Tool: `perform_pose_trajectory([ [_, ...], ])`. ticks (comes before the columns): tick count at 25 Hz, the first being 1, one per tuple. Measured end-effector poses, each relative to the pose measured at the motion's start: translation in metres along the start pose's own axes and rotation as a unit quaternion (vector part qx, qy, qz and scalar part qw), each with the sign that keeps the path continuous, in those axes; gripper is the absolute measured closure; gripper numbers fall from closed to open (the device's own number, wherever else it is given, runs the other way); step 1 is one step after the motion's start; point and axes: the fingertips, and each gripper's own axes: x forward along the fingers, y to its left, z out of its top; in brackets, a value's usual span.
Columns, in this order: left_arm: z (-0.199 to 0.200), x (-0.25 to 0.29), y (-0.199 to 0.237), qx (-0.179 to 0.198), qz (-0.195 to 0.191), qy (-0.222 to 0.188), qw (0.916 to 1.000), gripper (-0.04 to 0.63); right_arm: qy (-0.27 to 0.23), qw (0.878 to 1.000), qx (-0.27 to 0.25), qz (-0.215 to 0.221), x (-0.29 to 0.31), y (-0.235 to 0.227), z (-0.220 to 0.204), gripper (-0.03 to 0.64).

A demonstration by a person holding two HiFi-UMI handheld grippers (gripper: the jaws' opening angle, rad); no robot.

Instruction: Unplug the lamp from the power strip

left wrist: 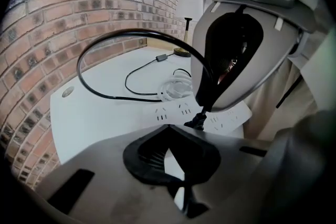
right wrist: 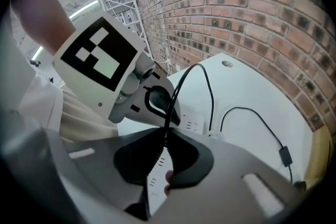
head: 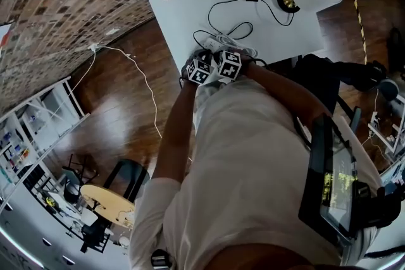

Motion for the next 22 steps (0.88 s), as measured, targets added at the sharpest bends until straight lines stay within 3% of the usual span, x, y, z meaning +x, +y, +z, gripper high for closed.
perform_pose_trajectory([
  [6, 0.0002, 0.0001, 0.0003, 0.01, -0.004, 0.002, 0.9999, 0.604, -0.025, 0.999, 0.036, -0.008, -0.0034, -0.0034, 0.0001, 0.595],
  [12, 0.0023, -0.0004, -0.0003, 0.002, 0.005, 0.002, 1.0, 0.604, -0.02, 0.999, 0.034, -0.021, -0.0039, -0.0029, 0.0002, 0.595],
  [16, 0.0011, 0.0007, 0.0018, 0.016, 0.011, 0.019, 0.9996, 0.604, -0.023, 0.999, 0.038, -0.026, -0.0026, -0.004, 0.001, 0.595],
  [22, 0.0028, -0.0007, 0.0007, 0.001, 0.016, 0.031, 0.9994, 0.604, -0.032, 0.998, 0.044, -0.02, -0.005, -0.0014, -0.0016, 0.579],
])
